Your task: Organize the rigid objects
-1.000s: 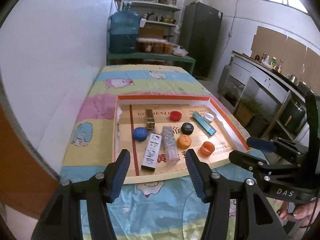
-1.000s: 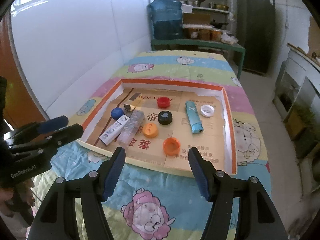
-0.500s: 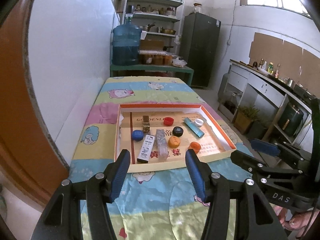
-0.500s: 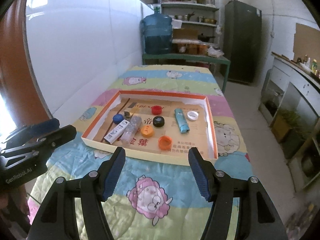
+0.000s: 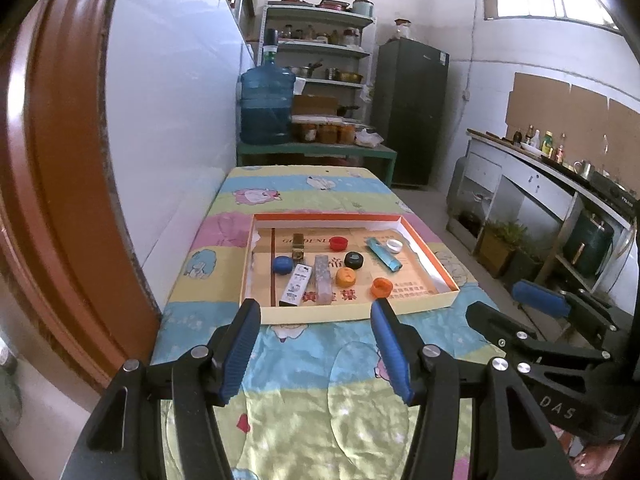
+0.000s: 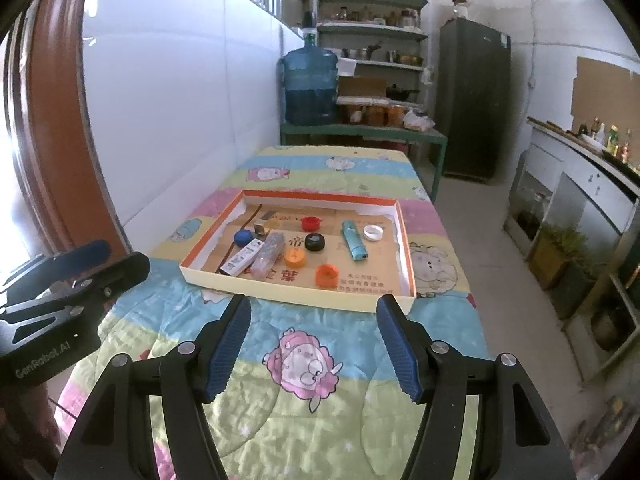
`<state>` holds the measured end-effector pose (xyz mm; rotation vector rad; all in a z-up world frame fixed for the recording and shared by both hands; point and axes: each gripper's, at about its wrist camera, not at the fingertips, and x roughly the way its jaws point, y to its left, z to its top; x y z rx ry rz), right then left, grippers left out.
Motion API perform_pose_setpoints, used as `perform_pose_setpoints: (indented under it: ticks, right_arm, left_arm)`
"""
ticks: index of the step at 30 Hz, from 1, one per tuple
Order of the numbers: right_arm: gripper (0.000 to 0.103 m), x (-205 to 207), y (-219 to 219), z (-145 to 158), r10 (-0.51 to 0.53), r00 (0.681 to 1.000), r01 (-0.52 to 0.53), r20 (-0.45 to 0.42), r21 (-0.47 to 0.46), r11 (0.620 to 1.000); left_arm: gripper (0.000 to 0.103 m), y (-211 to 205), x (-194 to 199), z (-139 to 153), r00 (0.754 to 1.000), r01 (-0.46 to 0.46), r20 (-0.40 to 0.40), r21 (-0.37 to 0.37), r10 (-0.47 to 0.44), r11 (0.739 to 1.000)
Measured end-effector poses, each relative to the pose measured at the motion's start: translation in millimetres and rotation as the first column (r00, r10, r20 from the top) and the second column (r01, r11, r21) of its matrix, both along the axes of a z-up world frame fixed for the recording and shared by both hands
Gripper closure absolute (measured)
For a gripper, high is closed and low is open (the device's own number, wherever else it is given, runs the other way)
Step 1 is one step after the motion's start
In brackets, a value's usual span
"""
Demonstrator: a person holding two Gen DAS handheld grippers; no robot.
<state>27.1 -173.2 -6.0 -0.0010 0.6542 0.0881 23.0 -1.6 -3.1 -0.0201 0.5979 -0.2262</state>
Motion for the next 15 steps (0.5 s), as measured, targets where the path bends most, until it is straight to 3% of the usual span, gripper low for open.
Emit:
perform_pose_setpoints:
  ticks: [12, 15]
  right_arm:
    - [0.036, -29, 10, 2, -0.034, 0.998, 0.036, 0.047, -0.045, 0.998]
    - [0.036, -33, 9, 0, -0.048, 0.998, 0.05, 0.05, -0.039, 0.998]
  left_arm:
    - [0.046, -7, -23, 0, 0.992, -0.125, 0.04, 0.059, 0.123, 0.99]
    - [0.046, -8, -24, -2, 0.994, -0.105, 0.028, 0.052, 0.104, 0.993]
